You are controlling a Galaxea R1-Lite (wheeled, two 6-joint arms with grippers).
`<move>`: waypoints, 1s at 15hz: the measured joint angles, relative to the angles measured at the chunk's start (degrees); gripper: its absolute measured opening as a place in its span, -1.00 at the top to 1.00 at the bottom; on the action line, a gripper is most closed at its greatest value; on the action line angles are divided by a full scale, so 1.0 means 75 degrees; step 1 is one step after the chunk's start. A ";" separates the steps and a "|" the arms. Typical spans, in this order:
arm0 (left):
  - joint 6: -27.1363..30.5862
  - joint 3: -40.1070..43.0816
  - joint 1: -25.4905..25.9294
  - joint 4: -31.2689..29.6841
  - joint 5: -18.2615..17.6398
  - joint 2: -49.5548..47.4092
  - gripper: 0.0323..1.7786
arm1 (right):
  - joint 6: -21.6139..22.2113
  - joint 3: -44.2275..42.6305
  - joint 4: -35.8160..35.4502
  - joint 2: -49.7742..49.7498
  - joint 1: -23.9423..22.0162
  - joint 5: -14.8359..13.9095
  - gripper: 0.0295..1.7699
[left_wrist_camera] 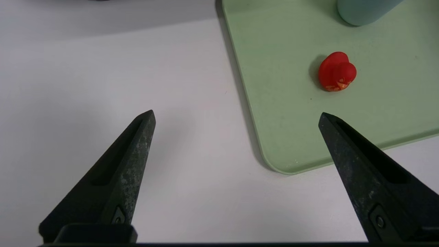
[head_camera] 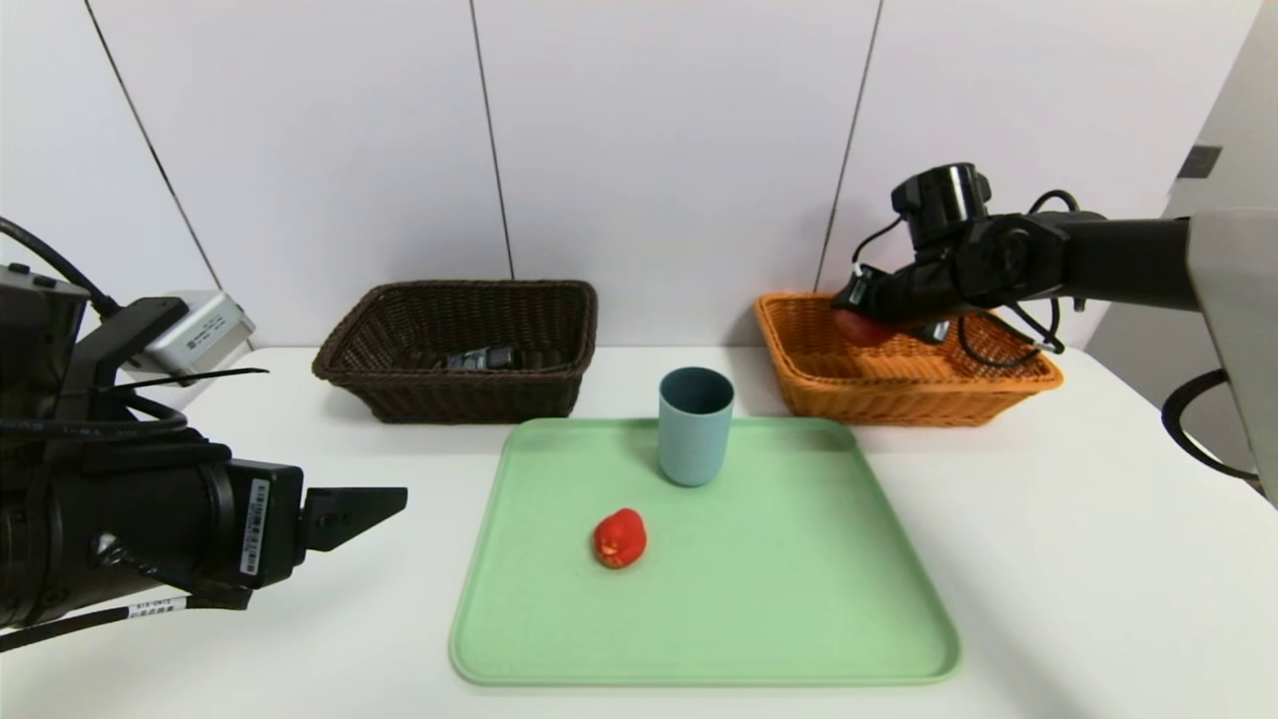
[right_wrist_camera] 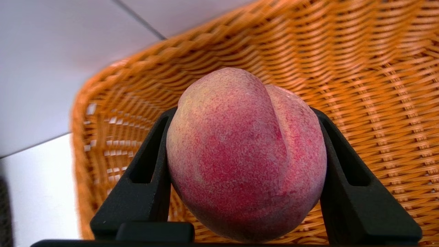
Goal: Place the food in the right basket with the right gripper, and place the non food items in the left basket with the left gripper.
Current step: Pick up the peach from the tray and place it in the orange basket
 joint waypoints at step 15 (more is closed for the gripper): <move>-0.0044 0.0020 -0.0005 -0.0442 0.0124 0.0169 -0.90 | -0.0231 0.0000 0.0047 0.0320 0.0031 -0.0801 -0.69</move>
